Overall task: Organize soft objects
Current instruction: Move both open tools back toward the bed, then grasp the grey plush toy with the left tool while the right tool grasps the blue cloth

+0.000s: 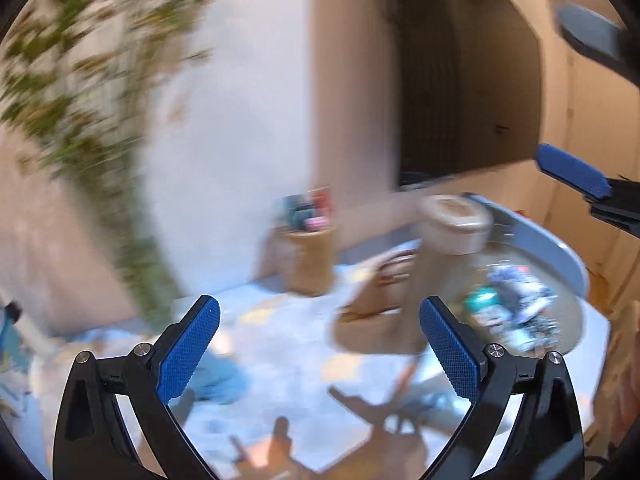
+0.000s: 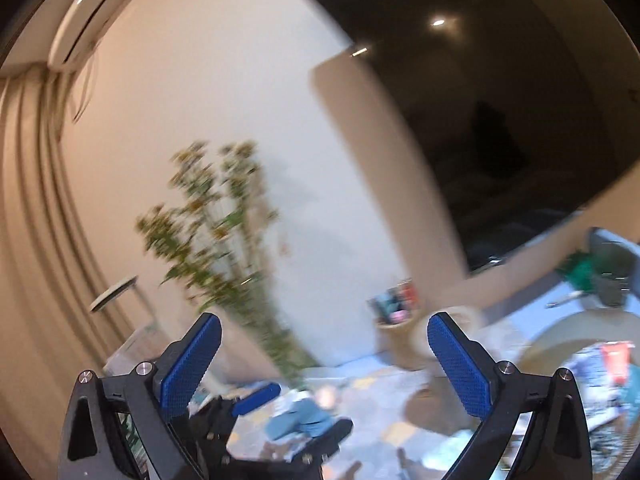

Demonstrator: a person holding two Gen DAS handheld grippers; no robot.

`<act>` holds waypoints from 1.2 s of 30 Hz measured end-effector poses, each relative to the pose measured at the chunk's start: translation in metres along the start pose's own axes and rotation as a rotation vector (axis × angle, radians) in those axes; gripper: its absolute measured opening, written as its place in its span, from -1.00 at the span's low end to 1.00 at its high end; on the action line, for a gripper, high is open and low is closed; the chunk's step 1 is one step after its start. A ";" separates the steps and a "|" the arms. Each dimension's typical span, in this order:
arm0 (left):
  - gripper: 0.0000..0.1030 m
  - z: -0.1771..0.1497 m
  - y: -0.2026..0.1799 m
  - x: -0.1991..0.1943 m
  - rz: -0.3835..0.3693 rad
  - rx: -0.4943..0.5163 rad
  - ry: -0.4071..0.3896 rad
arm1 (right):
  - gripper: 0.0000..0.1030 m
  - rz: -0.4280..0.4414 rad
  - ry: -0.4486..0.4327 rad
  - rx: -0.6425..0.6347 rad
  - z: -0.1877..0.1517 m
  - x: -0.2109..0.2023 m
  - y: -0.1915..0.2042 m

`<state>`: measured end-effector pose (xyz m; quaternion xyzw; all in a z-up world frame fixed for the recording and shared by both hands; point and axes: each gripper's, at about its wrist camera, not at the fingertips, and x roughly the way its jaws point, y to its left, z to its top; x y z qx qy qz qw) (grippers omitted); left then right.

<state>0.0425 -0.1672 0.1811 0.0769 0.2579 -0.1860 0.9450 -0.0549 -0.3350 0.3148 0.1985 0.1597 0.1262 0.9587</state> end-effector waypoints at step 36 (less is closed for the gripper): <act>0.96 -0.148 0.148 0.084 -0.065 -0.349 0.229 | -0.25 -0.024 0.455 -0.118 -0.213 0.268 0.031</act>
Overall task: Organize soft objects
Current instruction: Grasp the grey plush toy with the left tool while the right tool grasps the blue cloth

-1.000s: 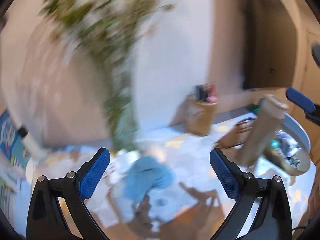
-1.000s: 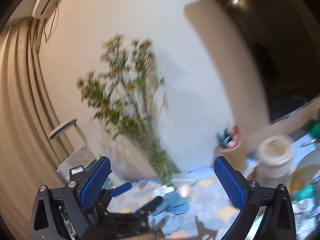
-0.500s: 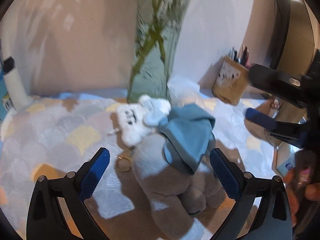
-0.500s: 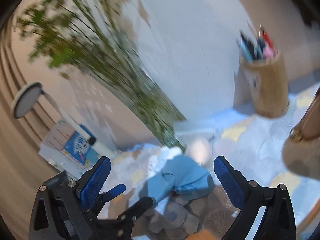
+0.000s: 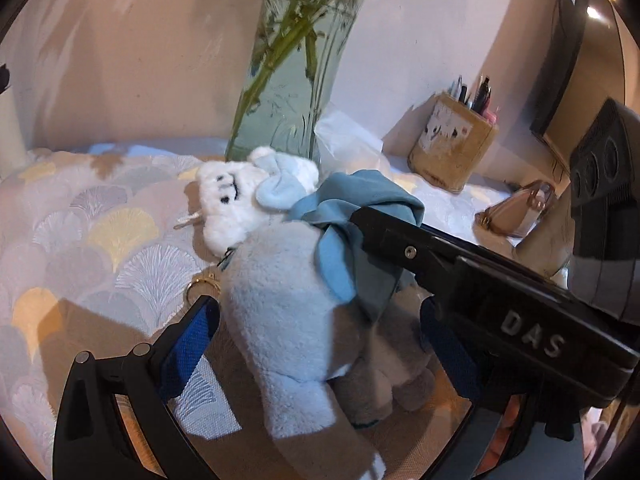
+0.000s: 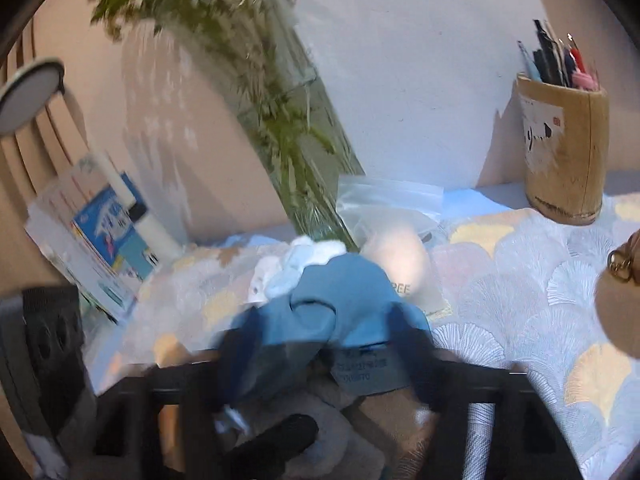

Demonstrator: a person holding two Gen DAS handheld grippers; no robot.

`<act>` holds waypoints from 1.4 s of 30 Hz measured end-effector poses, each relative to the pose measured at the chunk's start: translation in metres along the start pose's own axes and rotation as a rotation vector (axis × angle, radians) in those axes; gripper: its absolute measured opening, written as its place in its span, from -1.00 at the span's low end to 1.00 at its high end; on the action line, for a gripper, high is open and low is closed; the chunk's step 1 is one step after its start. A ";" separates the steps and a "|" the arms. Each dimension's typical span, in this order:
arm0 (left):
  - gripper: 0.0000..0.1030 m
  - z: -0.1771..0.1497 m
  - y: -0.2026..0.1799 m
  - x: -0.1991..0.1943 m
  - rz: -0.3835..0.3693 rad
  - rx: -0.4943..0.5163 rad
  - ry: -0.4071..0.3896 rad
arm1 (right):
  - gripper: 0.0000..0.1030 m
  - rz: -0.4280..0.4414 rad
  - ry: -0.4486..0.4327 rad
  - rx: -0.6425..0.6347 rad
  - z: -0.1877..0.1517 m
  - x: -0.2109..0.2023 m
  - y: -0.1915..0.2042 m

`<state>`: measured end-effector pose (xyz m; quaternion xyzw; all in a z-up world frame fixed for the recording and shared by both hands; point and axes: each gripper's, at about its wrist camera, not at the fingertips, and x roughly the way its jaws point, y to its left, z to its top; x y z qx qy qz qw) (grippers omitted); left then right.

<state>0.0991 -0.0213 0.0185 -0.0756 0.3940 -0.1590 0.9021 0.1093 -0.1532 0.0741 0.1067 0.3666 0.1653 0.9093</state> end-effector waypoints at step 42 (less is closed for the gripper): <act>0.01 -0.001 0.045 -0.039 -0.242 -0.240 -0.166 | -0.71 0.328 -0.298 0.424 -0.005 -0.060 -0.085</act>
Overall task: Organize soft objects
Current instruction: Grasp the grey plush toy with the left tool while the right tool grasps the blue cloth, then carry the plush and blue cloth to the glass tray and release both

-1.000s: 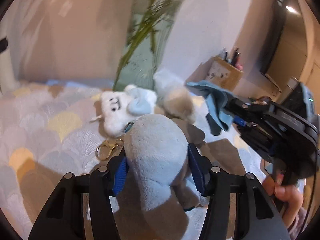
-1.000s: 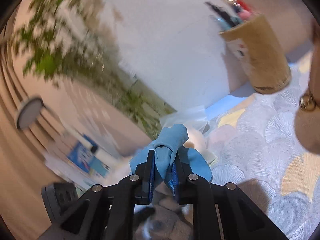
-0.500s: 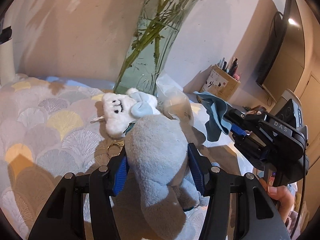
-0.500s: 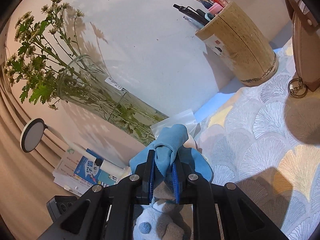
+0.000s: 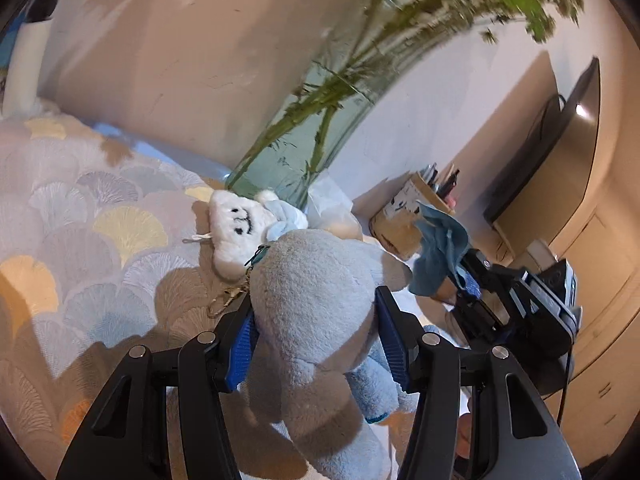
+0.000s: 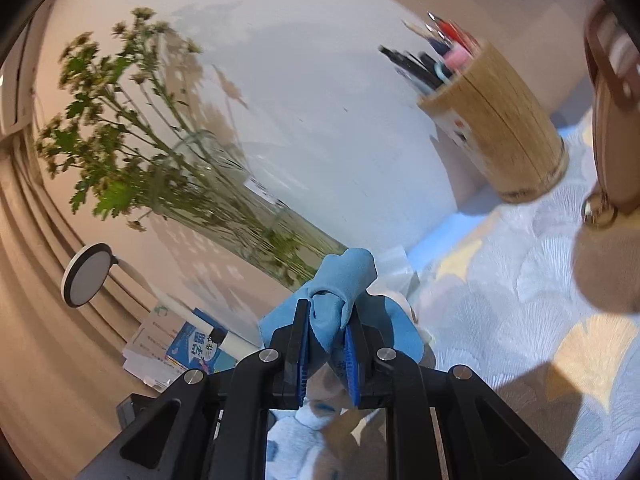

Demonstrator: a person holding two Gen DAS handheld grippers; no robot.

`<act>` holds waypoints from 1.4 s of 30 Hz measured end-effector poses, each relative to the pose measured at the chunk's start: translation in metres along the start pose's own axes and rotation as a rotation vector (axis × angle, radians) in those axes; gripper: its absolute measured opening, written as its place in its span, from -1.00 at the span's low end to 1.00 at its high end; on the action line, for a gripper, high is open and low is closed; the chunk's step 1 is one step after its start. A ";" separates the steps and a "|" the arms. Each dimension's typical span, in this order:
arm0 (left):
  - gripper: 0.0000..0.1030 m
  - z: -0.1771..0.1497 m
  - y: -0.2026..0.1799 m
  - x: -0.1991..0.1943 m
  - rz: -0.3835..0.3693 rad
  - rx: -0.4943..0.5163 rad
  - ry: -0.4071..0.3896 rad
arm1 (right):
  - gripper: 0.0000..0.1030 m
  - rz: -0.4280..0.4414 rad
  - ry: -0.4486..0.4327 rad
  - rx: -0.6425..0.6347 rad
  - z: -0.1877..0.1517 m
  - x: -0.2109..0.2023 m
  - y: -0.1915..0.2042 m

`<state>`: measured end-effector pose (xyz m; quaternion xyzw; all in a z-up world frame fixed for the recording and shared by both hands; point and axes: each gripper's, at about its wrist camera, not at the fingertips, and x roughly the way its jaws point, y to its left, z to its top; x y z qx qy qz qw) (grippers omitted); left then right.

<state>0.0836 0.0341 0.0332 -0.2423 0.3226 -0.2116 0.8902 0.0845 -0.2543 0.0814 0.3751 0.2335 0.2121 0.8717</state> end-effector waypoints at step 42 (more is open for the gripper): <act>0.02 0.023 -0.204 -0.015 -0.082 0.194 -0.124 | -0.71 0.039 -0.145 -0.261 0.102 -0.150 0.104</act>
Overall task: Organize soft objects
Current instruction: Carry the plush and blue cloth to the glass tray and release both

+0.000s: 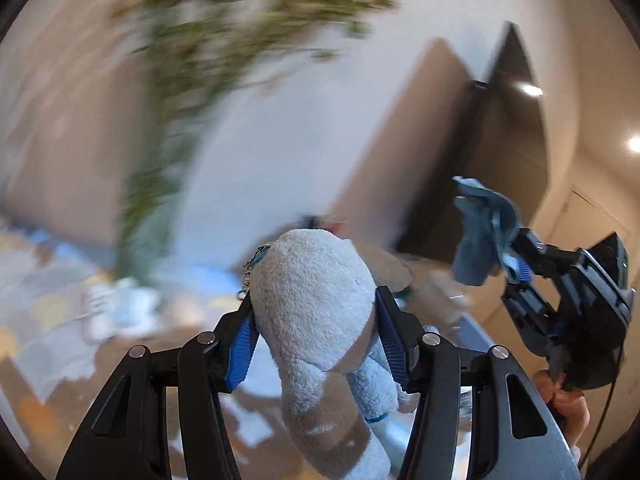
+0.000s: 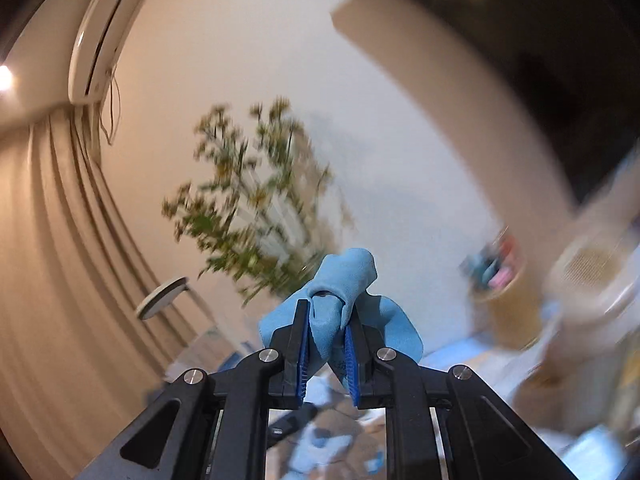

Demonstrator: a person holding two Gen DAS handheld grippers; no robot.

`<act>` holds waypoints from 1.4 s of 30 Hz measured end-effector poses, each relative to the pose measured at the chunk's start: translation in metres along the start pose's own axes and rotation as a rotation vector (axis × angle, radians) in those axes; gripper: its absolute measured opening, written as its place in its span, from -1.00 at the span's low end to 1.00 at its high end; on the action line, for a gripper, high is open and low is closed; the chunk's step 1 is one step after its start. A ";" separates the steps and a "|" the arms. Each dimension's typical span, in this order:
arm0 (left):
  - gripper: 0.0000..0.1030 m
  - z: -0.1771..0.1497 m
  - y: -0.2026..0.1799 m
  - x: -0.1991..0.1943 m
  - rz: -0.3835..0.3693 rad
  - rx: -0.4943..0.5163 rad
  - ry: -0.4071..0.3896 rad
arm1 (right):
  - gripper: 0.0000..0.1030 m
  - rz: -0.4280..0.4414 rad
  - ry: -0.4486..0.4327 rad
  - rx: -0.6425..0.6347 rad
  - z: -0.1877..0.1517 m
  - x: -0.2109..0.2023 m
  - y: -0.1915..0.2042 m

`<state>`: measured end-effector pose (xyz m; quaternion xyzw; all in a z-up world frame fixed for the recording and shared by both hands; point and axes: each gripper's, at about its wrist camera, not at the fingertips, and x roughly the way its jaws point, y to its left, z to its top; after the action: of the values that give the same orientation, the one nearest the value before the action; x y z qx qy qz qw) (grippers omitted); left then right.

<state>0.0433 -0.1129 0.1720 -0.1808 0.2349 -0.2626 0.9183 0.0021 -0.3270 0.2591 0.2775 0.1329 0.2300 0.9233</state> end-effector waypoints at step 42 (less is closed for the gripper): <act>0.78 -0.074 -0.169 0.101 -0.153 0.254 0.305 | 0.56 -0.808 0.130 0.115 0.059 -0.196 -0.145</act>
<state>0.0136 -0.3201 0.1537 -0.0391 0.3220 -0.3832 0.8648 -0.0935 -0.5584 0.2473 0.2389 0.3017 -0.1416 0.9121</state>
